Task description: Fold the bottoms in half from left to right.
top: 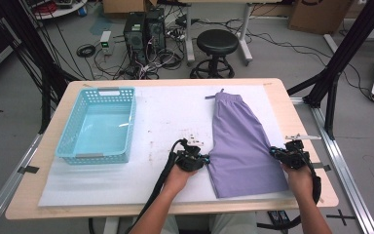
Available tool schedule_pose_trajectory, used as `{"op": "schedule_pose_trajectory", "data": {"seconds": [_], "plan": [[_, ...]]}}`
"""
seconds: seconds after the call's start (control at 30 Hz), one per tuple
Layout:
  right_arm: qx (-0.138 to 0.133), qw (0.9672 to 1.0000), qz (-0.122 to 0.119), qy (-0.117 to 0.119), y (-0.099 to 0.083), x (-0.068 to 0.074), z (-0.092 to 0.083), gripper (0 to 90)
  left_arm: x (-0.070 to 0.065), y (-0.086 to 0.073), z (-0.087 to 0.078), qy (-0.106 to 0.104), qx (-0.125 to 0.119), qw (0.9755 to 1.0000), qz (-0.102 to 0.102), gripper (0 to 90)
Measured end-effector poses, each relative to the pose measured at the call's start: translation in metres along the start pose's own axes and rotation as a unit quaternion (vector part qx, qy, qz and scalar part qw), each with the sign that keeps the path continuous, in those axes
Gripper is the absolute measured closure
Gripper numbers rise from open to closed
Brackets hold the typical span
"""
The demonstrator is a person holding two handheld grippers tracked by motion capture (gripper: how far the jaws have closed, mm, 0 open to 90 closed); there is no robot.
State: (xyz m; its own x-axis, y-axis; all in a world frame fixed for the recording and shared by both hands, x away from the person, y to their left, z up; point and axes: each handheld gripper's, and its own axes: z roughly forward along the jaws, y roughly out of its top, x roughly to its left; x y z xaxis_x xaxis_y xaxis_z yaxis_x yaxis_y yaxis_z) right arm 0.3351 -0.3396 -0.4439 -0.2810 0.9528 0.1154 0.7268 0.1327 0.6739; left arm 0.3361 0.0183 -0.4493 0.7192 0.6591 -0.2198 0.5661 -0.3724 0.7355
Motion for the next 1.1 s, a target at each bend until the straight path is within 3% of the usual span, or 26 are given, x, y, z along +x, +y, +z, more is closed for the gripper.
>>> {"op": "schedule_pose_trajectory", "data": {"seconds": [0.13, 0.3, 0.53, 0.63, 0.8, 0.9, 0.97, 1.03, 1.1], "plan": [[-0.001, 0.9999, 0.009, 0.013, -0.005, -0.001, -0.005, 89.8, 0.001, -0.006, -0.008, -0.008, 0.005, 0.9999, 0.008, 88.7], [-0.002, 0.9998, -0.002, 0.018, -0.017, 0.003, -0.015, 89.8, -0.002, -0.01, -0.017, -0.02, 0.012, 0.9996, 0.017, 88.8], [-0.008, 0.9996, -0.009, 0.024, -0.031, 0.013, -0.025, 89.6, -0.002, -0.025, -0.027, -0.033, 0.003, 0.9993, 0.018, 88.8], [-0.017, 0.9995, -0.01, 0.024, -0.03, 0.013, -0.025, 88.6, -0.003, -0.025, -0.027, -0.029, -0.009, 0.9994, 0.018, 88.2], [-0.034, 0.9994, -0.004, 0.007, -0.02, 0.007, -0.027, 82.8, 0.003, -0.023, -0.032, -0.003, -0.042, 0.9991, 0.002, 65.5], [-0.046, 0.9987, 0.004, 0.023, -0.014, 0.002, -0.027, 69.2, 0.006, -0.021, -0.037, 0.008, -0.07, 0.9975, 0.001, 59.5], [-0.046, 0.9979, -0.004, 0.044, -0.009, 0.003, -0.023, 61.6, 0.009, -0.021, -0.039, 0.016, -0.082, 0.9965, -0.002, 56.7], [-0.035, 0.9985, -0.013, 0.039, -0.004, 0.004, -0.013, 61.5, 0.012, -0.02, -0.04, 0.023, -0.092, 0.9955, -0.005, 55.8], [-0.019, 0.9992, -0.017, 0.031, 0.001, 0.004, -0.001, 70.6, 0.014, -0.02, -0.041, 0.026, -0.095, 0.9951, -0.006, 55.7]]}}
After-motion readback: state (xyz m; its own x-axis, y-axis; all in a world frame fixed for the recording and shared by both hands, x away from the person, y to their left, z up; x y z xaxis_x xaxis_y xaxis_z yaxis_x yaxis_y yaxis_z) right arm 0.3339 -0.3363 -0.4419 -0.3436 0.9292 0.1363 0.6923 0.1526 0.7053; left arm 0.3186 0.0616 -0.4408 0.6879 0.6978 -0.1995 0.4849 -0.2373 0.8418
